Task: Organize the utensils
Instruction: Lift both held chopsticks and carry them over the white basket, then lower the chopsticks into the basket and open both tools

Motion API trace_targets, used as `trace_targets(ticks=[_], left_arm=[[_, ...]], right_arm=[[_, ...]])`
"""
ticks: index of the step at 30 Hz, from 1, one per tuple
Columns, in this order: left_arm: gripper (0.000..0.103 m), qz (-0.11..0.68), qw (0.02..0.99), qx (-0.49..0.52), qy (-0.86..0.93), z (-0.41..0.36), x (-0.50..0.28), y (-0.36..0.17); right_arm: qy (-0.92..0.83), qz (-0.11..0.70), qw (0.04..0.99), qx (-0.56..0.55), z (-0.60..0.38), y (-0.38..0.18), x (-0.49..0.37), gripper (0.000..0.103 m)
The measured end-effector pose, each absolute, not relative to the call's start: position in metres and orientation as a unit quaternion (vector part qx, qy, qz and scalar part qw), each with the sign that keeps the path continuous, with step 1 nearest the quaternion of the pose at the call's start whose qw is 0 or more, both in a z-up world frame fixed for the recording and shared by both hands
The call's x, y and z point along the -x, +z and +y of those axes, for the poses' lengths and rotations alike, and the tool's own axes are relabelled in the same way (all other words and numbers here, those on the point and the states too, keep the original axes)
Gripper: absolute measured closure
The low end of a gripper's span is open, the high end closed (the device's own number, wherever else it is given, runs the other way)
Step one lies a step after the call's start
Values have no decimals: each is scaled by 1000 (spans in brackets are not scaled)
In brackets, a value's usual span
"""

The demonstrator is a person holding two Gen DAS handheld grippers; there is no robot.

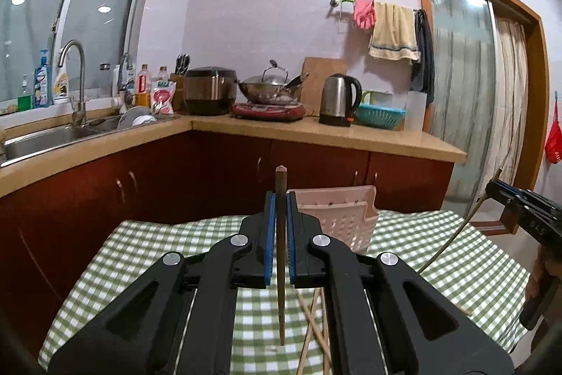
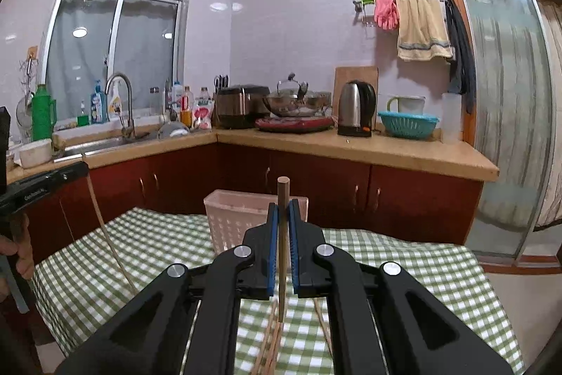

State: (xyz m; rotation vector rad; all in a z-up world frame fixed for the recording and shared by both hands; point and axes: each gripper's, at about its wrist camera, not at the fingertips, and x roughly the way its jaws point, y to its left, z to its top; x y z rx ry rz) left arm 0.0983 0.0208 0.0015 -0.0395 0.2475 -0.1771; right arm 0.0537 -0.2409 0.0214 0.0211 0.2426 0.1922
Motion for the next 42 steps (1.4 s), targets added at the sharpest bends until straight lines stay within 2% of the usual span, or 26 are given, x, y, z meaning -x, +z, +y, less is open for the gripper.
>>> trace_targets(ticks=[14,22,36,42], left_arm=[[97,24,993,30,-111,-7,-163,78],[97,17,994,23,-109,-29,-220,88],[97,115,986,46,-110,-35,-303,15],[95,164,979,59,-108,-27,-325,-14]], right_arm=[[114,44,992,-16,-244,79,-115,96],[115,45,992,-20,-242,79,-171,96],[131,154,976,-80,-246,6,-254,96],[127,170,973,-86,-247,-8,-263,96]])
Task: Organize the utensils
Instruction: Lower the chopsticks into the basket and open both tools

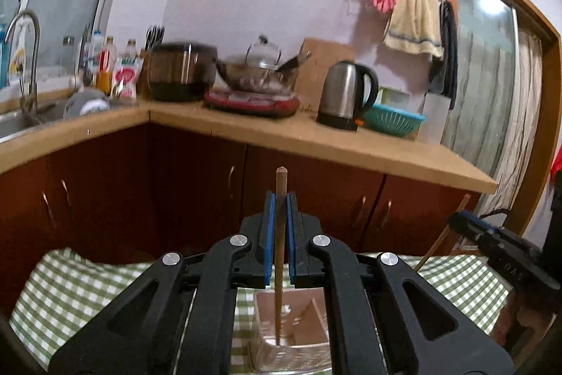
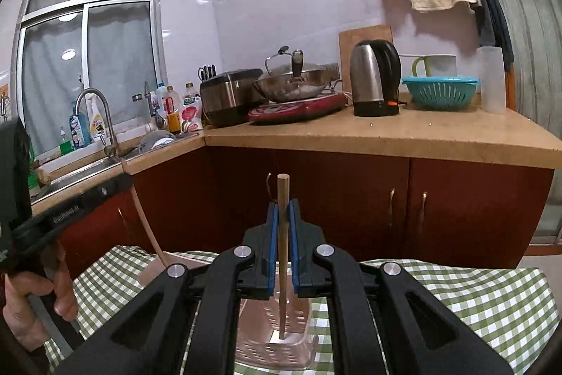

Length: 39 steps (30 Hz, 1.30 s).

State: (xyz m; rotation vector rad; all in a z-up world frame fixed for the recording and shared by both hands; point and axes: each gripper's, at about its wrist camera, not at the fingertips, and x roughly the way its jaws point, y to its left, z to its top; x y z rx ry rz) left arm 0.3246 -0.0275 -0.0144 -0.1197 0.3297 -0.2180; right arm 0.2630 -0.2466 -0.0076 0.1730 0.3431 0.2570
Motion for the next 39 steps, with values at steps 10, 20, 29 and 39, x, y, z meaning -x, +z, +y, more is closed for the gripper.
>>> trace_targets(ticks=[10,20,29,39], left_arm=[[37,151,983,44,-95,-23,-310,-20],[22,146,985,40,-82,-14,-278,-12],[22,159,984,19,-77,-11,-230,-25],[22,183,981,18,-57,-7,-157,-64]], right_arm=[[97,149,983,-54,-245,0,-255,52],[69,131,988,-33,-250,14,-226,39],[67,126,990,-23,-248,14,-184,39],[57,139,989,7,-232,-27,-99,44]])
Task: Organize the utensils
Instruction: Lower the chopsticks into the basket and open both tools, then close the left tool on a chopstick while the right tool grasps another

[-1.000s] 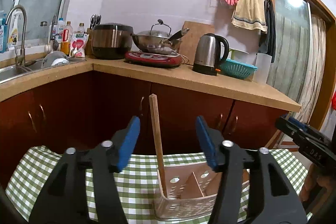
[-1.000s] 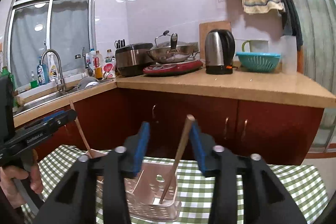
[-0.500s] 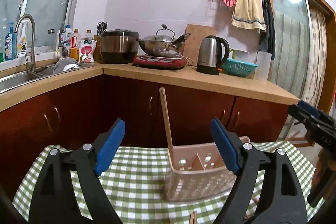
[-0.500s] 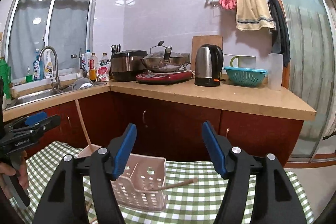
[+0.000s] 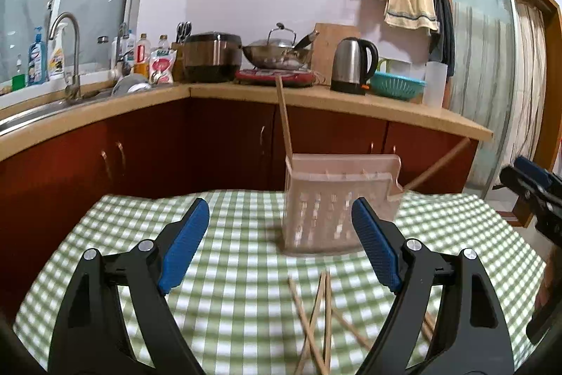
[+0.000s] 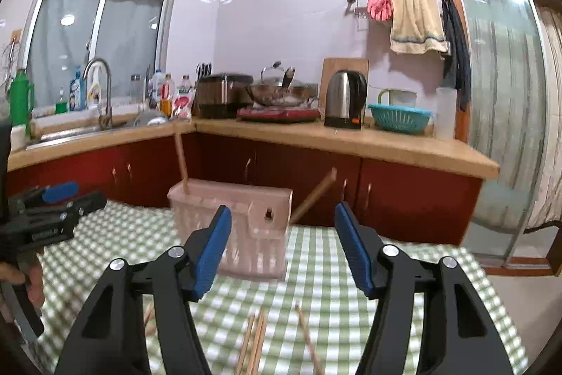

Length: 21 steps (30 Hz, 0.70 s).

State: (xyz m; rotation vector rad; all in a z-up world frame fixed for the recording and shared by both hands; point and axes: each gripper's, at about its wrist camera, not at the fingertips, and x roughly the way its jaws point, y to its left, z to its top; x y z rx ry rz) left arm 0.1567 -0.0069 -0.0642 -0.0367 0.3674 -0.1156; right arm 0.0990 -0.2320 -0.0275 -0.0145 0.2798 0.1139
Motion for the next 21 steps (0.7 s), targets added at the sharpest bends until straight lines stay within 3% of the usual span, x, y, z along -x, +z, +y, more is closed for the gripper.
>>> trace_targets(ticks=[10,21], left_arm=[[35,236,970,21,-55,-8,-95,-112],[55,304,950,9,-77,-35,-56,-168]], right_arm=[[61,217,974,-9,-235,-97,-36,57],[64,249,966,-18,-239,-137,0,61]])
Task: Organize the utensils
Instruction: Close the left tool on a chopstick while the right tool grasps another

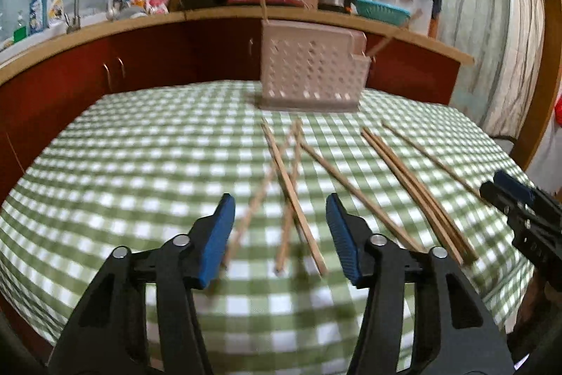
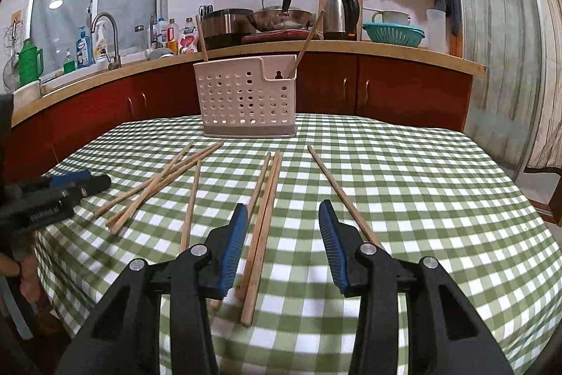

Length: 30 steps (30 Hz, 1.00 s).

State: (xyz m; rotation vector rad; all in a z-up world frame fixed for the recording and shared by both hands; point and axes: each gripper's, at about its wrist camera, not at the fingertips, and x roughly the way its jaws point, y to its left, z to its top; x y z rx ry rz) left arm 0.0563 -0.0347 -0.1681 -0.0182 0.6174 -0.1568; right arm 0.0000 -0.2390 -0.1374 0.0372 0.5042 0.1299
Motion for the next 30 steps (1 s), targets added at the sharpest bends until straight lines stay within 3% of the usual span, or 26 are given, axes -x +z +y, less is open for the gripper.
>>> trace_targets(ticks=[16,30], left_arm=[[91,341,934,-8,-102,-48,-58,-198],[97,339,935,-15,-100,-42,-57,-200]], right_arm=[[65,256,964,-31,-242,-143,2,61],[66,257,964,-32,-239,-142,2,61]])
